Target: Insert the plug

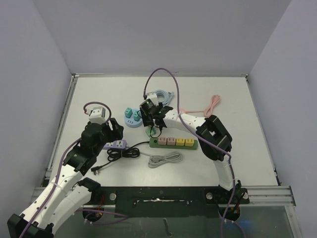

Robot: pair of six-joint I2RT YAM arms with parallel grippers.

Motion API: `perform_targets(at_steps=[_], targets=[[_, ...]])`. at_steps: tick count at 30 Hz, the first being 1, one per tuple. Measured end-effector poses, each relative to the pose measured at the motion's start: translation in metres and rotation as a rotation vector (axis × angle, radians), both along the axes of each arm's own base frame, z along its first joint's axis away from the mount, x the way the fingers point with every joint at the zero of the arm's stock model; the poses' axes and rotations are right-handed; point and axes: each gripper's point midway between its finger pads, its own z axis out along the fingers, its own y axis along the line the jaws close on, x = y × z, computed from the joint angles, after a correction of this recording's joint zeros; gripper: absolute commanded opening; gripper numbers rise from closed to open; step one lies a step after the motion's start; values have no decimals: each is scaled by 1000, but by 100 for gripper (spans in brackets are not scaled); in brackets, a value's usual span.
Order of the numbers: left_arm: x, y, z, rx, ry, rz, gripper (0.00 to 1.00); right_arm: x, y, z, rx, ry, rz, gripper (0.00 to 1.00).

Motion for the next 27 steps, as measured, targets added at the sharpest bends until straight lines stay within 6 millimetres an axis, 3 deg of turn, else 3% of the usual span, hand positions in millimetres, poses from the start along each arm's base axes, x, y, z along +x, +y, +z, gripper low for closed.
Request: perform_targets(at_steps=[3,10,13,16,21,27], targets=[[0,-1,0,-1,1,-4,68,-5,-10,8,-51,31,-12,74],[0,-3,-4,2,17,-14,68,-5,-8,76,25,-45,-2,76],[0,-3,-5,0,18,-15,68,-11,-6,88,53,-50,26,76],[0,-4,-5,-3,20,-20,68,-26,-3,73,45,-1,74,77],[0,-5,-5,-8,21,-26,68,-59,-4,29,-12,135,174,76],[-1,-6,-5,-12,23,-30,68,-71,2,0,-46,203,246,73]])
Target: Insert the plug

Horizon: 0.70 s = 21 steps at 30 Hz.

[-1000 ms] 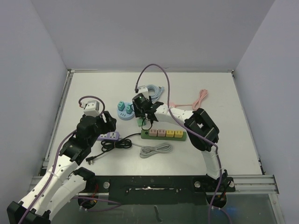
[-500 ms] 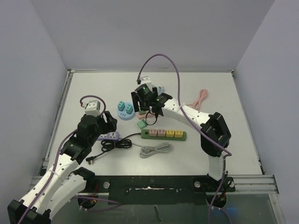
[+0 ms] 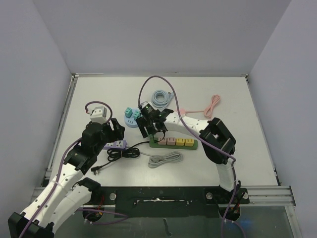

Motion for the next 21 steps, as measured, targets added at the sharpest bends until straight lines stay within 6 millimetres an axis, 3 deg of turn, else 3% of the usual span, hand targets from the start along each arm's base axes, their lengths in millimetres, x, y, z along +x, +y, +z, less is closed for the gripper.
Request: perform_targets(at_steps=[7,12,18,21], targets=[[1,-1,1,-4,-4,-4,68,5,2,-23,-45,19,21,56],[1,-2,0,-7,1,-8,68,8,1,-25,-46,15,18,43],[0,-5,0,-21,7,-16,68,12,4,-23,1,9,-7,41],[1,-9,3,-38,-1,-28,68,4,3,-18,85,37,-18,42]])
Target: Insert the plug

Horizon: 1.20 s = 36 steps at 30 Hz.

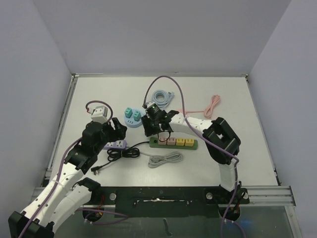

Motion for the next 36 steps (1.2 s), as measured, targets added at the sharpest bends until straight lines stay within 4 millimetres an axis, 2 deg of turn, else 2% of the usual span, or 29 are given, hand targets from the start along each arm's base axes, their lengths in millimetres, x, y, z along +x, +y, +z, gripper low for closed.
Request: perform_targets(at_steps=[3,7,10,13,16,22,28,32,36], targets=[[0,-7,4,-21,-14,-34,68,-9,-4,19,133,42,-17,42],[0,-24,15,-61,-73,-128,68,-12,-10,69,388,79,-39,43],[-6,-43,30,-105,-151,-253,68,-17,-16,111,581,87,-30,44],[-13,-64,53,-149,-249,-393,68,-36,-16,150,756,120,22,45],[-21,-84,74,-172,-343,-535,68,-61,-11,179,887,175,83,45],[-36,-109,82,-123,-451,-775,68,-97,-11,228,1081,245,166,45],[-52,-120,107,-91,-630,-910,68,-117,-11,255,1176,290,212,45],[-59,-127,113,-85,-681,-979,66,-123,-10,256,1191,324,217,46],[-64,-135,108,-83,-688,-1038,59,-127,-9,257,1202,350,218,46]])
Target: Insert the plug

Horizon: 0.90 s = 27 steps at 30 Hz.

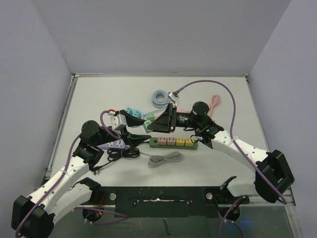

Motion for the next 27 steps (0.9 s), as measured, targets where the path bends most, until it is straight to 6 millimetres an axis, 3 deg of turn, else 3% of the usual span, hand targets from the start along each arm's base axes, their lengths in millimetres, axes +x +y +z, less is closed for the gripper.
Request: perform_targets(at_steps=[6,9,12,17,27], targets=[[1,-5,1,8,-36,-12,44,-3,0,4,14,20,16,47],[2,-8,1,7,-50,-7,28,-4,0,5,16,24,21,49],[4,-10,1,12,-73,12,16,-1,-2,5,18,28,12,62],[5,-13,-5,44,-87,39,14,3,-2,-7,-29,17,-12,76],[23,5,-43,256,4,172,13,38,-22,-40,-348,-192,-200,73]])
